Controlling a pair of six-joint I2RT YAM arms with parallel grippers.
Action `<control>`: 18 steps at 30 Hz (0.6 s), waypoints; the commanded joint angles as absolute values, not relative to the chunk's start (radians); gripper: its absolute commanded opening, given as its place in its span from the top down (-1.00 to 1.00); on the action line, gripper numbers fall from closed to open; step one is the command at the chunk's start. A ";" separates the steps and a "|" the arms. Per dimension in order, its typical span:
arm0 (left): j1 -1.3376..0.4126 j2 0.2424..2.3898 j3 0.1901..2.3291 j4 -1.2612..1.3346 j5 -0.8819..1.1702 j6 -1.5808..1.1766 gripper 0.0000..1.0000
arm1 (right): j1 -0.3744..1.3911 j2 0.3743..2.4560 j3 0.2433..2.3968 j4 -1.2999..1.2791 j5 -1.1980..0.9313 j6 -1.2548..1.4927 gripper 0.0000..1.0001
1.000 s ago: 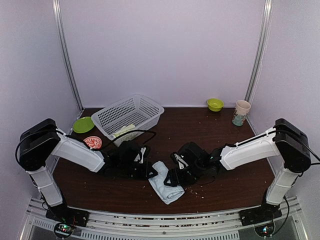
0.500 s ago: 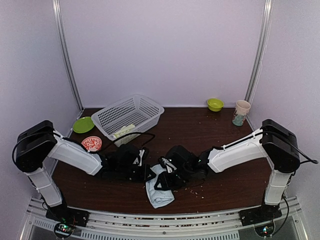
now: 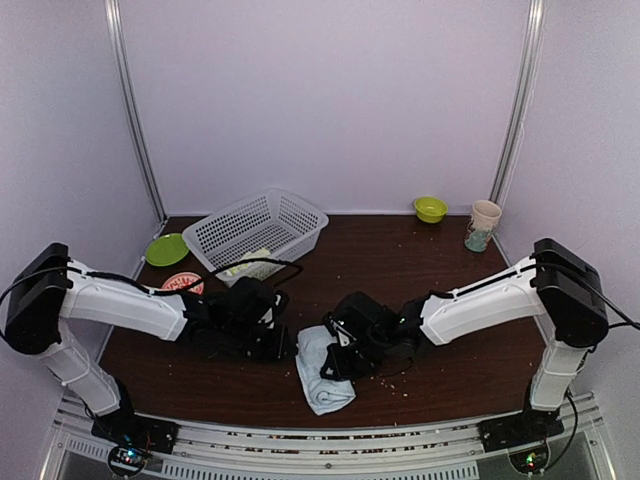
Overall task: Roll the towels
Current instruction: Pick up the towel from the center of the board.
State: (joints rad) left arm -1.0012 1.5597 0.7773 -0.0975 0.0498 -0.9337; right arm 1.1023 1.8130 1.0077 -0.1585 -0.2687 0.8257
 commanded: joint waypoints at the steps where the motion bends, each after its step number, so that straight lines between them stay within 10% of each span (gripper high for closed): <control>1: -0.940 1.466 0.852 -0.317 -0.077 -0.877 0.35 | 1.051 1.712 0.963 -0.349 -0.100 0.771 1.00; 8: -0.781 1.438 1.023 -0.531 -0.225 -0.855 -0.46 | 0.965 1.519 0.859 -0.384 -0.069 0.734 1.00; 18: -0.563 1.532 1.227 -0.716 -0.297 -0.927 -0.72 | 0.889 1.378 0.812 -0.414 -0.073 0.685 1.00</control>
State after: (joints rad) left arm -0.6056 1.4952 1.1641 -0.6083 -0.2447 -0.8898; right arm 0.9066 1.4120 0.8211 -0.3965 -0.0956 0.7197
